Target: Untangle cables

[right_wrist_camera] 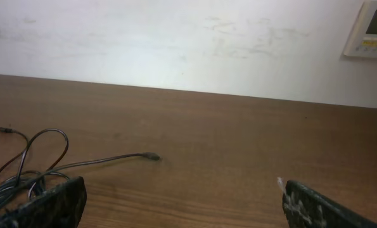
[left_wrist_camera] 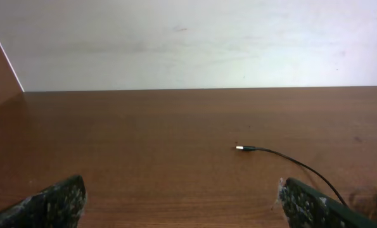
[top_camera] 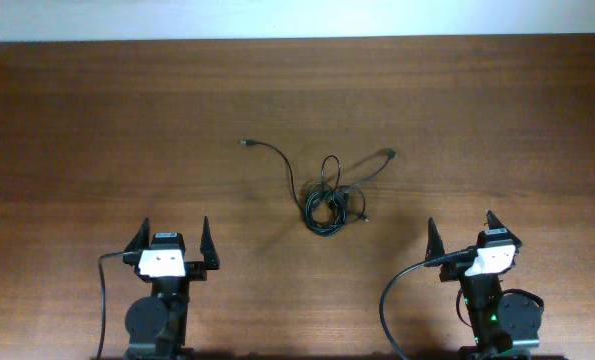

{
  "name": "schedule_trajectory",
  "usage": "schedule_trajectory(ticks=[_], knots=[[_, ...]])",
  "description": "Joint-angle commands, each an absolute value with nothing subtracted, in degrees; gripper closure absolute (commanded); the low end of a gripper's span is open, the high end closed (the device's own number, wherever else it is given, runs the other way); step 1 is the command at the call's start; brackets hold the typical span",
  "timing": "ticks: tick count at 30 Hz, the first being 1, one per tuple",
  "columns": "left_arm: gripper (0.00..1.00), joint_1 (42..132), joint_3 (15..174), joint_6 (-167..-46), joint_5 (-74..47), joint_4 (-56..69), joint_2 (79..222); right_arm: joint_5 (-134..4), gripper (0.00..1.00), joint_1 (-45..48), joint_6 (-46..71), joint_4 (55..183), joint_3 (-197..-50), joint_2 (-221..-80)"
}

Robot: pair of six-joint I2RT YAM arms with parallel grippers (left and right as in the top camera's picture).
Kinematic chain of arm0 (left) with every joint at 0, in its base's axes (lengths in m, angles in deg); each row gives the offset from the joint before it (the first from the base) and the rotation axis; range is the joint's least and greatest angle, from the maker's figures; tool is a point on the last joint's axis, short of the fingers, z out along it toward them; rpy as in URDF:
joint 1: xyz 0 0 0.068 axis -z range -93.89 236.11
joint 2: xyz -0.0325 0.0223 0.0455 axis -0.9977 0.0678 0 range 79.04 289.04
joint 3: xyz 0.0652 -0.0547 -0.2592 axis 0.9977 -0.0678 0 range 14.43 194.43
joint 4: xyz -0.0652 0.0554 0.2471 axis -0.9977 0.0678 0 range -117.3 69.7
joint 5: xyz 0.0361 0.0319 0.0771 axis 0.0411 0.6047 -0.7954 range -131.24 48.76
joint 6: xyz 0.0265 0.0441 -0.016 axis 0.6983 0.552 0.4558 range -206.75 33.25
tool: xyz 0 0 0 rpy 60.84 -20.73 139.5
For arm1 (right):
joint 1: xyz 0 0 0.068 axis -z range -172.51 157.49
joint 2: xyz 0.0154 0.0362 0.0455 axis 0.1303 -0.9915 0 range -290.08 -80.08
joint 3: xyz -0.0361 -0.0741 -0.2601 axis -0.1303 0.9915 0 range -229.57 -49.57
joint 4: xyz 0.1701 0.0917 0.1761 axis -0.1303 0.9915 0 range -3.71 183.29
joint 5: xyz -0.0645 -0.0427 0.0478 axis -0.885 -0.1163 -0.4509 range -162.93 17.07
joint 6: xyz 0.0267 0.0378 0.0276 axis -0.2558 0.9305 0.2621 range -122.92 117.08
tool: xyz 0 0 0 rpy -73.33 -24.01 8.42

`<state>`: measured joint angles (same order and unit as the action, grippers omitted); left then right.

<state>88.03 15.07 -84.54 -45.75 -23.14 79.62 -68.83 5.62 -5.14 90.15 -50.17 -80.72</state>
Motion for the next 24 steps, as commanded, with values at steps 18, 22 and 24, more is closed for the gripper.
schedule_trajectory(ticks=[18,22,24], knots=[[0.01,87.9,21.9,-83.6,-40.5,-15.1,81.0,-68.7,0.02,5.2,-5.5,90.4,-49.9,-80.8],[0.01,87.9,29.4,-83.7,-36.2,-9.1,81.4,-68.7,0.02,5.2,-5.5,90.4,-49.9,-80.8],[0.01,87.9,31.6,-83.7,-34.9,-7.2,83.3,-68.7,0.02,5.2,-5.5,90.4,-49.9,-80.8]])
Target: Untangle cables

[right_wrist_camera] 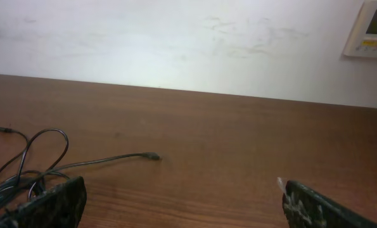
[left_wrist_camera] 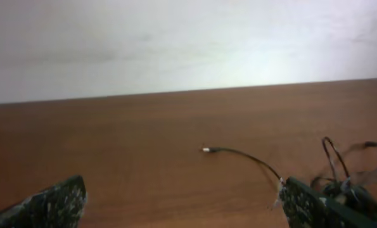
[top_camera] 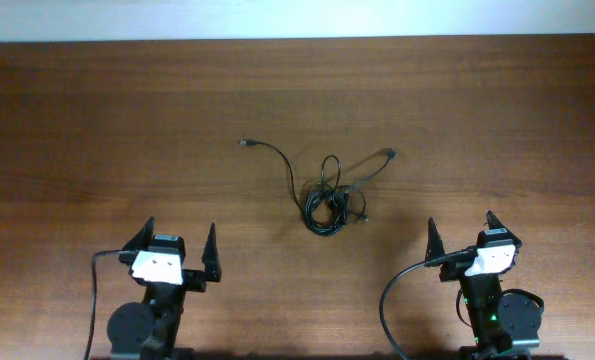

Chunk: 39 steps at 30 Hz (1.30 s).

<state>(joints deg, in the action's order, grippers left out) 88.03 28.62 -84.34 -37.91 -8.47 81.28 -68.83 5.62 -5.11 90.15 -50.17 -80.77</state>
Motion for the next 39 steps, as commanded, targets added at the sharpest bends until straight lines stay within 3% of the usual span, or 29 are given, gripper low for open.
schedule_trajectory(ticks=[1,10,14,18,24,27,33,34,36,39], knots=[[0.01,87.9,32.6,-83.7,-33.1,-7.0,84.7,-68.7,0.02,5.2,-5.5,90.4,-49.9,-80.8],[0.01,87.9,42.4,-85.3,-17.4,-3.0,105.7,-68.7,0.02,5.2,-5.5,90.4,-49.9,-80.8],[0.01,87.9,42.4,-85.5,-12.6,-0.8,106.0,-68.7,0.02,5.2,-5.5,90.4,-49.9,-80.8],[0.01,87.9,42.4,-85.4,2.0,0.1,106.0,-68.7,0.02,5.2,-5.5,90.4,-49.9,-80.8],[0.04,87.9,47.7,-89.1,-3.6,3.1,107.0,-68.7,0.02,5.2,-5.5,90.4,-49.9,-80.8],[0.11,88.0,55.6,-89.1,-6.7,11.7,112.7,-68.7,0.02,5.2,-5.5,90.4,-49.9,-80.8],[0.13,88.6,58.4,-90.6,-6.6,15.9,121.1,-68.7,0.02,5.2,-5.5,90.4,-49.9,-80.8],[0.13,89.1,58.4,-90.7,-6.6,15.9,121.5,-68.7,0.02,5.2,-5.5,90.4,-49.9,-80.8],[0.02,91.0,58.4,-90.7,-6.5,15.9,121.8,-68.7,0.02,5.2,-5.5,90.4,-49.9,-80.8],[0.01,92.1,58.3,-90.7,-6.5,15.8,121.8,-68.7,0.02,5.2,-5.5,90.4,-49.9,-80.8]])
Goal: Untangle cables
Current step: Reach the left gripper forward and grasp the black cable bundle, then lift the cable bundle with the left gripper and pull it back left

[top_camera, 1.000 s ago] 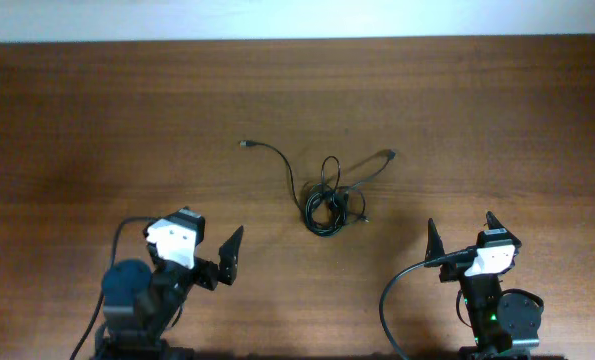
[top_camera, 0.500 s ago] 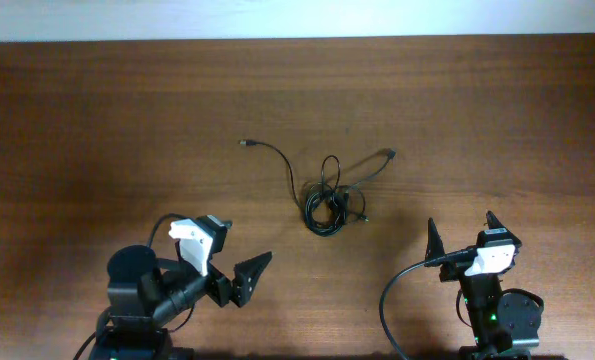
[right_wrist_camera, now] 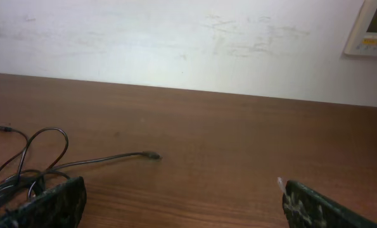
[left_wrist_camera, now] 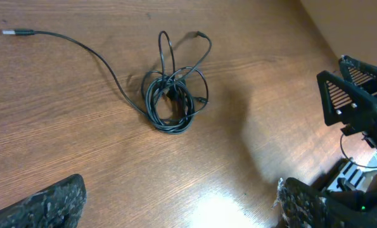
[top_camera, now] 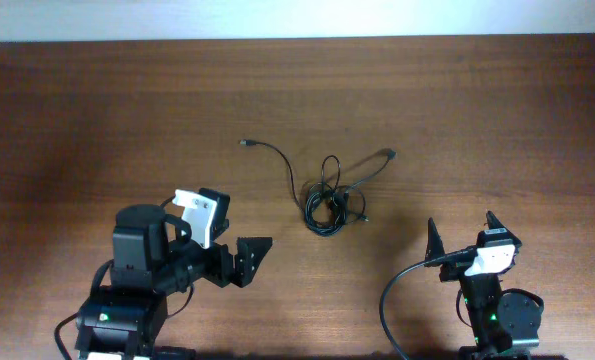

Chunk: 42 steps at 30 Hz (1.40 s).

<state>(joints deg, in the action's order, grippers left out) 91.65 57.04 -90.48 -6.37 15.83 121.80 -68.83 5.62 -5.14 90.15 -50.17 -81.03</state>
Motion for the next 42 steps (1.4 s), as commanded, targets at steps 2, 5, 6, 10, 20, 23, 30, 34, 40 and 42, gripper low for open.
schedule_trajectory(ticks=[2,5,6,10,20,23,30,34,40,42], knots=[[0.01,92.1,58.3,-90.6,-3.5,15.9,121.8,-68.7,0.02,5.2,-5.5,90.4,-49.9,-80.8],[0.01,92.1,58.3,-90.7,-1.8,15.9,122.2,-68.7,0.02,5.2,-5.5,90.4,-49.9,-80.8],[0.01,92.1,58.3,-91.1,-1.8,15.9,122.6,-68.7,0.02,5.2,-5.5,90.4,-49.9,-80.8],[0.10,93.8,58.3,-94.4,-4.8,15.4,127.9,-68.7,0.02,5.2,-5.5,90.4,-49.9,-80.8],[0.34,120.6,58.3,-117.4,-34.7,-3.1,158.6,-68.7,0.02,5.2,-5.5,90.4,-49.9,-80.8],[0.39,121.6,58.3,-122.2,-34.7,-10.5,165.1,-68.7,0.02,5.2,-5.5,90.4,-49.9,-80.8],[0.61,121.6,58.3,-122.1,-41.3,-27.0,177.8,-68.7,0.02,5.2,-5.5,90.4,-49.9,-80.8],[1.00,123.8,58.3,-121.4,-41.6,-30.2,183.7,-68.7,0.02,5.2,-5.5,90.4,-49.9,-80.8],[1.00,123.5,58.4,-114.1,-50.8,-12.7,166.9,-68.7,0.02,5.2,-5.5,90.4,-49.9,-80.8],[1.00,123.4,58.4,-114.1,-52.3,-6.1,159.5,-68.7,0.02,5.2,-5.5,90.4,-49.9,-80.8]])
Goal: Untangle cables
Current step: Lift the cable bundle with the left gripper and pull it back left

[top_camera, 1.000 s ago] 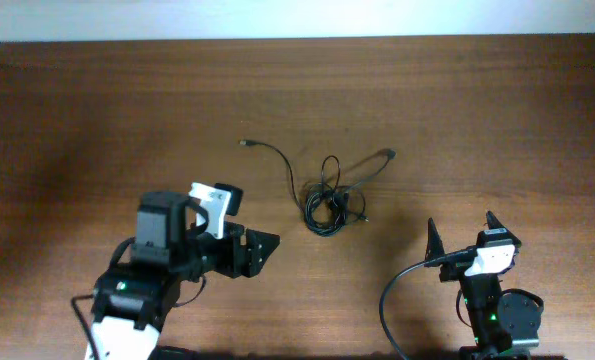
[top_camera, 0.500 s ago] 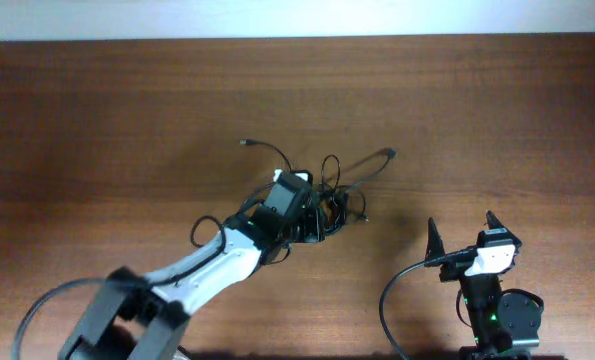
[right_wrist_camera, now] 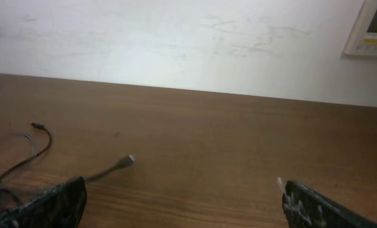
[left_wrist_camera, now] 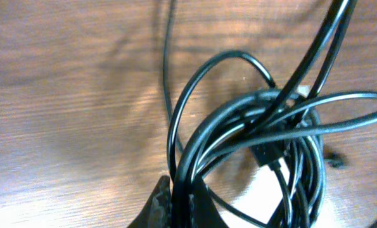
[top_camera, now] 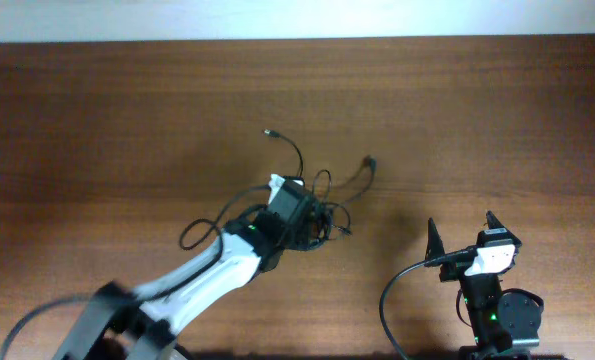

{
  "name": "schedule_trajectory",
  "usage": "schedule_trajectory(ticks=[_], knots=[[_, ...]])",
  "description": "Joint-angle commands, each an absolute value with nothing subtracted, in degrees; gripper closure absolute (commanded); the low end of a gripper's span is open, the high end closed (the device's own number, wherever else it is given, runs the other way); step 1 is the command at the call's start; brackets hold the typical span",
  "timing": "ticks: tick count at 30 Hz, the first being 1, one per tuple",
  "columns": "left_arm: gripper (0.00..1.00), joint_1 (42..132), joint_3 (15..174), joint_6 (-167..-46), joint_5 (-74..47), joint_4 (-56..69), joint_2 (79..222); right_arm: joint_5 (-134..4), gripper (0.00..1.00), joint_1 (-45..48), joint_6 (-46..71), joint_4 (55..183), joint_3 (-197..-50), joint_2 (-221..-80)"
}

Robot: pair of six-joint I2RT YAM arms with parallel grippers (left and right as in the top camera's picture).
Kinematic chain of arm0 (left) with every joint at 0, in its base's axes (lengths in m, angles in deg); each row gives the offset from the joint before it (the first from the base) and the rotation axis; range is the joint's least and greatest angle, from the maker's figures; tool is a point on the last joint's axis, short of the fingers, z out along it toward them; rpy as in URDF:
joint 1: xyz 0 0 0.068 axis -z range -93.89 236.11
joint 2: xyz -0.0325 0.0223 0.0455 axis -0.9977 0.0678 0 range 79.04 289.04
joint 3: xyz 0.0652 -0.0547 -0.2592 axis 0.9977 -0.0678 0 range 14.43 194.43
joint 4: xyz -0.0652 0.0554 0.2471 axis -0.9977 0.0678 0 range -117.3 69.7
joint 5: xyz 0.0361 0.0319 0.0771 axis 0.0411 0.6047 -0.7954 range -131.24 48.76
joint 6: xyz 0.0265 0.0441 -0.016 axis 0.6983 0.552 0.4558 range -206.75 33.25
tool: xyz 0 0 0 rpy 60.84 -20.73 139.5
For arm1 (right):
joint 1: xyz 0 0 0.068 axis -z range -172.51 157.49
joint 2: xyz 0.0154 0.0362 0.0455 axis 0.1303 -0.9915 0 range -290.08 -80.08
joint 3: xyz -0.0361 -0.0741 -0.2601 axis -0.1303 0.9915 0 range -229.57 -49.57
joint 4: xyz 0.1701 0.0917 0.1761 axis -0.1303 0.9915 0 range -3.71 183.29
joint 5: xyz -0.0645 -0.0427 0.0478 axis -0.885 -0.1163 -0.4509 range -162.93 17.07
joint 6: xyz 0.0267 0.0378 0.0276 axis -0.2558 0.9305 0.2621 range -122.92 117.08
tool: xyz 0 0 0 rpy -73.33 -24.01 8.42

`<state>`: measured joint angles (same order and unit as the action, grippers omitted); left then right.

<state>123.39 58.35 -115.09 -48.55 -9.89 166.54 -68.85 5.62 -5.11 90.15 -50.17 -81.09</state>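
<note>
A tangle of thin black cables point(top_camera: 324, 208) lies at the table's middle, one plug end point(top_camera: 268, 132) reaching up-left and another point(top_camera: 369, 160) up-right. My left gripper point(top_camera: 310, 220) sits on the tangle's left side. In the left wrist view the coiled strands point(left_wrist_camera: 283, 133) fill the frame, and the left gripper point(left_wrist_camera: 180, 197) is shut on a few strands at the bottom edge. My right gripper point(top_camera: 460, 233) stands open near the front right, apart from the cables. The right wrist view shows the right gripper point(right_wrist_camera: 182, 202) with nothing between its fingers and a plug point(right_wrist_camera: 128, 159) ahead.
The brown wooden table point(top_camera: 97, 120) runs back to a white wall point(right_wrist_camera: 175, 38), which carries a small control panel point(right_wrist_camera: 372, 28). The left arm's own black lead point(top_camera: 199, 233) loops beside it. The right arm's lead point(top_camera: 397, 290) curves at the front.
My left arm was raised near its base with the gripper open above the table; now it is stretched out to the tangle and shut on strands. The cable ends have shifted. The right arm is unchanged.
Both grippers stood open at the table's front, the tangle lying untouched at the middle. The left wrist then faced more to the right, later it looked down on the tangle from above. Now the left gripper holds strands of the bundle, which has shifted.
</note>
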Motion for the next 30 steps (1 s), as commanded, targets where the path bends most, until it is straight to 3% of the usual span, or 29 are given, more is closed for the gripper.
schedule_trajectory(ticks=[1,6,15,20,22,30], knots=[[1.00,122.9,58.4,-114.1,-53.7,-2.4,154.7,-68.7,0.02,5.2,-5.5,90.4,-49.9,-80.8],[1.00,121.6,58.4,-115.8,-60.1,9.1,139.4,-68.7,0.02,5.2,-5.5,90.4,-49.9,-80.8],[1.00,99.2,58.4,-120.0,-60.2,21.0,122.2,-68.7,0.02,5.2,-5.5,90.4,-49.9,-80.8],[1.00,98.7,58.4,-120.3,-56.4,23.5,114.9,-68.7,0.02,5.2,-5.5,90.4,-49.9,-80.8],[1.00,98.7,58.4,-126.8,-56.5,28.0,112.8,-68.7,0.02,5.2,-5.5,90.4,-49.9,-80.8],[1.00,98.7,58.4,-129.4,-53.9,30.3,112.6,-68.7,0.02,5.2,-5.5,90.4,-49.9,-80.8]])
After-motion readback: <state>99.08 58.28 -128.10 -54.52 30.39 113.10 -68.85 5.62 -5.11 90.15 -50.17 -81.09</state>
